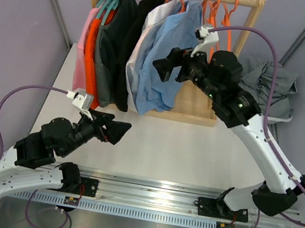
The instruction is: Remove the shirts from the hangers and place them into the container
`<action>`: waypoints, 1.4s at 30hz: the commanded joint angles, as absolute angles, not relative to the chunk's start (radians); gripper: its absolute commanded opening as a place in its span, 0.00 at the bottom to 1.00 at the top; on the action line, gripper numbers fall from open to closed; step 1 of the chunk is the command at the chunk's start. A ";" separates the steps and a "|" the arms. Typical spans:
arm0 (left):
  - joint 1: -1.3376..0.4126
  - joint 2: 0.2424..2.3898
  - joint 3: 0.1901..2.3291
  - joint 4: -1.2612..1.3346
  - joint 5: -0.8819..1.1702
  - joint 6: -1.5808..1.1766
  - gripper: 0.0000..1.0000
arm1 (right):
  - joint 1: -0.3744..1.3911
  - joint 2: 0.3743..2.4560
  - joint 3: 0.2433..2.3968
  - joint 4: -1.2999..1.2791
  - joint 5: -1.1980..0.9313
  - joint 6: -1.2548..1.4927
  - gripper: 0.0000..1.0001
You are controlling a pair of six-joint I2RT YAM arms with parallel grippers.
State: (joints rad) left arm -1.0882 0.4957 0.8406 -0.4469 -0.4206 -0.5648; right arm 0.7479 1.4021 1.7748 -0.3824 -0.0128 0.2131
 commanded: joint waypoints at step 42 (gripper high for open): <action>-1.094 0.288 0.788 -0.508 -0.499 -0.618 0.99 | 0.930 1.755 2.148 -0.442 0.850 0.192 0.00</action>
State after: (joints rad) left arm -1.0882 0.3080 0.7952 -0.5312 -0.4686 -0.6041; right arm 0.9222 1.8023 2.1544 -0.4946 0.8085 0.2062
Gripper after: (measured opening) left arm 0.987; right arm 0.123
